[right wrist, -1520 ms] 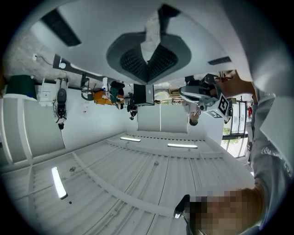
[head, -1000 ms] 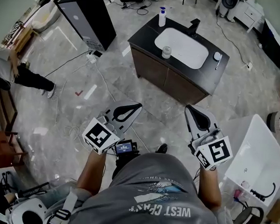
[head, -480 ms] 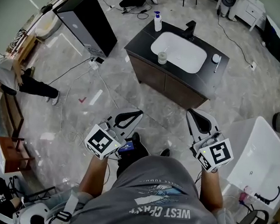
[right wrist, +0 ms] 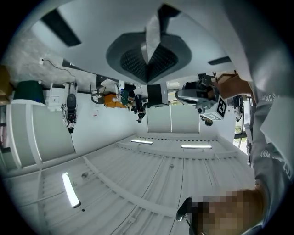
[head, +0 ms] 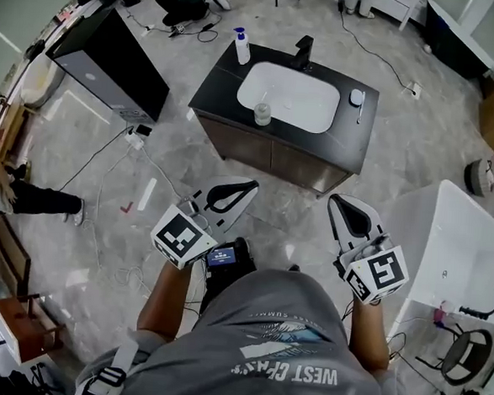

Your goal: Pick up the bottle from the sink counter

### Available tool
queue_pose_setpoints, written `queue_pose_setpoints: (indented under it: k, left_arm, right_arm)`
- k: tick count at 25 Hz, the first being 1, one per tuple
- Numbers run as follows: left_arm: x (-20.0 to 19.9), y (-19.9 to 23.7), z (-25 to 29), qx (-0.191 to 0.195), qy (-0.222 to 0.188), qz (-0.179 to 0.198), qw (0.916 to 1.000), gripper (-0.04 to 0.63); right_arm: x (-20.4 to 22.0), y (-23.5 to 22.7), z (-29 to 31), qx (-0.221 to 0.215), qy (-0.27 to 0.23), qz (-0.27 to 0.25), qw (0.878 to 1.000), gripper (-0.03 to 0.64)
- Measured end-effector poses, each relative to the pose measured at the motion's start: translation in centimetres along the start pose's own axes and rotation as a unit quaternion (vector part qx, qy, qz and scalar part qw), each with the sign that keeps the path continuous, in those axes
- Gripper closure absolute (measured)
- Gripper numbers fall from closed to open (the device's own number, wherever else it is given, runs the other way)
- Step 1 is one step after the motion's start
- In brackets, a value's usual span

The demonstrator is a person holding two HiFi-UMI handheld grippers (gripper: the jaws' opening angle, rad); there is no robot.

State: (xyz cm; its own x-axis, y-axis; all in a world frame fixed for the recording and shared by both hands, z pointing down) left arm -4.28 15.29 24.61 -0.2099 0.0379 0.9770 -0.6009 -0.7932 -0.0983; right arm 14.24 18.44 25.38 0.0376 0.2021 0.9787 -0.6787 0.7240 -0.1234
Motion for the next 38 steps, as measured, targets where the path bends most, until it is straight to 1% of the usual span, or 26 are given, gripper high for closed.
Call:
queue_pose_setpoints:
  k: [4, 7, 11, 14, 20, 24, 28, 31, 33, 38]
  left_arm:
    - [1.5, 3.2, 0.3, 0.022, 0.016, -0.011, 0.9996, 0.592]
    - [1.7, 4.8, 0.1, 0.037, 0.018, -0.014, 0.9991, 0.592]
    - [2.0, 6.9, 0.0, 0.040, 0.016, -0.015, 0.9990, 0.592]
    - [2.3, 7.8, -0.2, 0.045, 0.014, -0.019, 0.9987, 0.592]
    - [3.7, 9.2, -0.6, 0.064, 0.026, -0.020, 0.9974, 0.592]
    - [4.4, 9.8, -0.4, 0.067, 0.032, -0.024, 0.9970, 0.592]
    - [4.6, 9.7, 0.7, 0.060, 0.035, -0.031, 0.9971, 0.592]
    - [4.4, 9.8, 1.9, 0.045, 0.041, -0.040, 0.9974, 0.592]
    - [3.8, 9.8, 2.7, 0.036, 0.040, -0.044, 0.9976, 0.592]
    - [2.8, 11.0, 5.4, 0.001, 0.039, -0.039, 0.9985, 0.592]
  right_arm:
    - [-1.2, 0.4, 3.1, 0.012, -0.002, -0.004, 1.000, 0.615]
    - [-1.9, 0.6, 4.7, 0.021, -0.001, -0.005, 1.000, 0.614]
    - [-2.0, 0.7, 6.4, 0.024, -0.001, -0.003, 1.000, 0.615]
    - [-1.8, 0.8, 7.6, 0.028, 0.002, 0.000, 1.000, 0.615]
    - [-1.4, 1.6, 9.4, 0.035, 0.003, 0.011, 0.999, 0.615]
    - [-0.4, 1.5, 9.8, 0.032, 0.013, 0.026, 0.999, 0.614]
    - [0.8, -0.1, 9.7, 0.024, 0.021, 0.045, 0.998, 0.614]
    - [0.9, -1.9, 10.5, 0.004, 0.022, 0.051, 0.998, 0.615]
    - [0.4, -3.2, 11.1, -0.013, 0.021, 0.047, 0.999, 0.615]
    - [-1.0, -6.9, 12.0, -0.044, 0.023, 0.031, 0.998, 0.615]
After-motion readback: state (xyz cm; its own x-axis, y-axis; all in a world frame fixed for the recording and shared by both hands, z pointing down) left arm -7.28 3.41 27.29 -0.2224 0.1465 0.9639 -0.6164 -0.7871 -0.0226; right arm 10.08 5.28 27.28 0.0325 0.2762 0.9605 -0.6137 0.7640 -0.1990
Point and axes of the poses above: the fingertips, and each gripper's own axes: z forward along the fingers, y to its left, x out of its underside, the point moved 4 cm from there along -z, backward along the fingers, and after that the axes turned 9 degrees about -x, right-handed, at the moved point
